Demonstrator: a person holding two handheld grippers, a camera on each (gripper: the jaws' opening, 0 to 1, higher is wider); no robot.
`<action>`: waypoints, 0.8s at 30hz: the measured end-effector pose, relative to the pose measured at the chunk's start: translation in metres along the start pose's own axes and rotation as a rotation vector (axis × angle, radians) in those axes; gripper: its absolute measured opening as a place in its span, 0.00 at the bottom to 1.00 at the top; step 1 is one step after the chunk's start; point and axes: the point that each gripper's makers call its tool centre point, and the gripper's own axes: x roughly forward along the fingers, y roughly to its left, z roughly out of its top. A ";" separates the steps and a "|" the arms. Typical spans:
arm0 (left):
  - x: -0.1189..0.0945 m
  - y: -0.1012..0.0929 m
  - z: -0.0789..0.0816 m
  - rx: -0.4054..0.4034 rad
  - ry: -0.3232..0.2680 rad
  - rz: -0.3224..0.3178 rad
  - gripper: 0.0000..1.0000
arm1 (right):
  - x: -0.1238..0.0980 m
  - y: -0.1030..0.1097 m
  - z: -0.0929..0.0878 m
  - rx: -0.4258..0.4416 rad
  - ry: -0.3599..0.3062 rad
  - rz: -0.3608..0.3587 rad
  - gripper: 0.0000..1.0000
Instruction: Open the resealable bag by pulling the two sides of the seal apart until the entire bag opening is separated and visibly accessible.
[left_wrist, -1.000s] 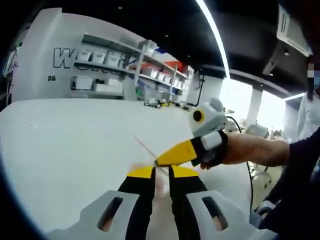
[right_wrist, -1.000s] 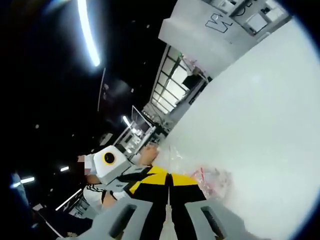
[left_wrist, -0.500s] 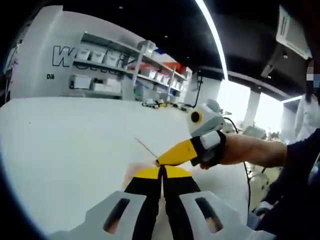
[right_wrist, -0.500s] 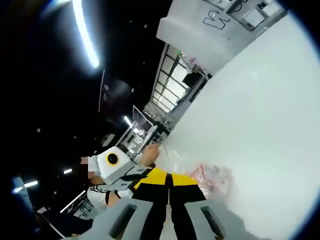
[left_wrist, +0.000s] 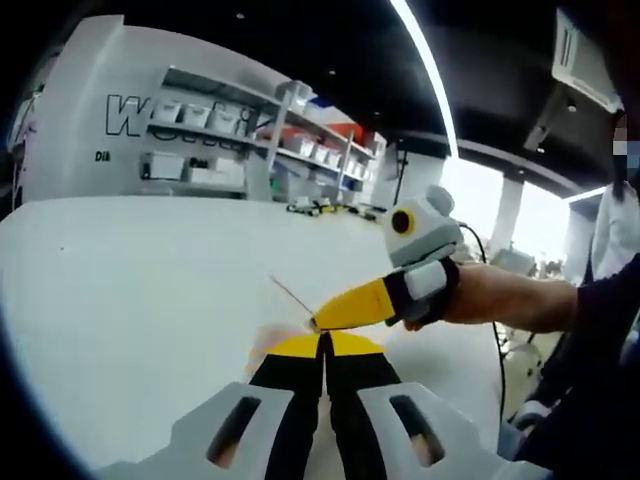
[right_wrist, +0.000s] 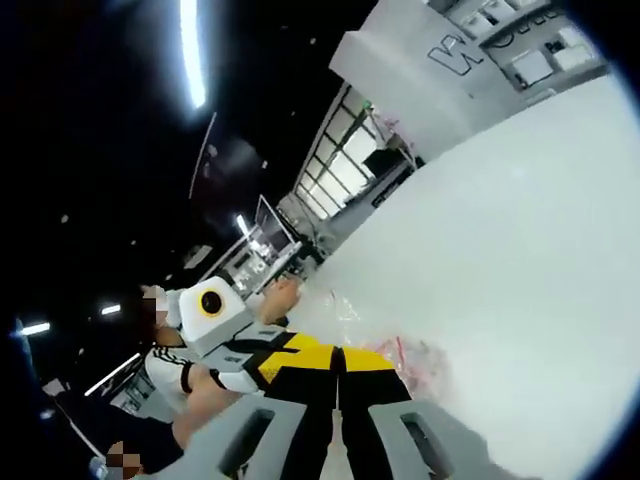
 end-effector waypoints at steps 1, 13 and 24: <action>0.000 0.000 0.000 -0.001 -0.002 0.000 0.00 | 0.000 0.000 0.000 -0.011 -0.001 -0.006 0.00; 0.000 -0.001 0.002 0.000 -0.006 0.001 0.00 | -0.001 -0.002 0.002 -0.043 0.000 -0.033 0.00; 0.001 0.001 0.004 -0.066 -0.070 -0.021 0.01 | -0.003 -0.004 0.005 -0.053 -0.017 -0.050 0.00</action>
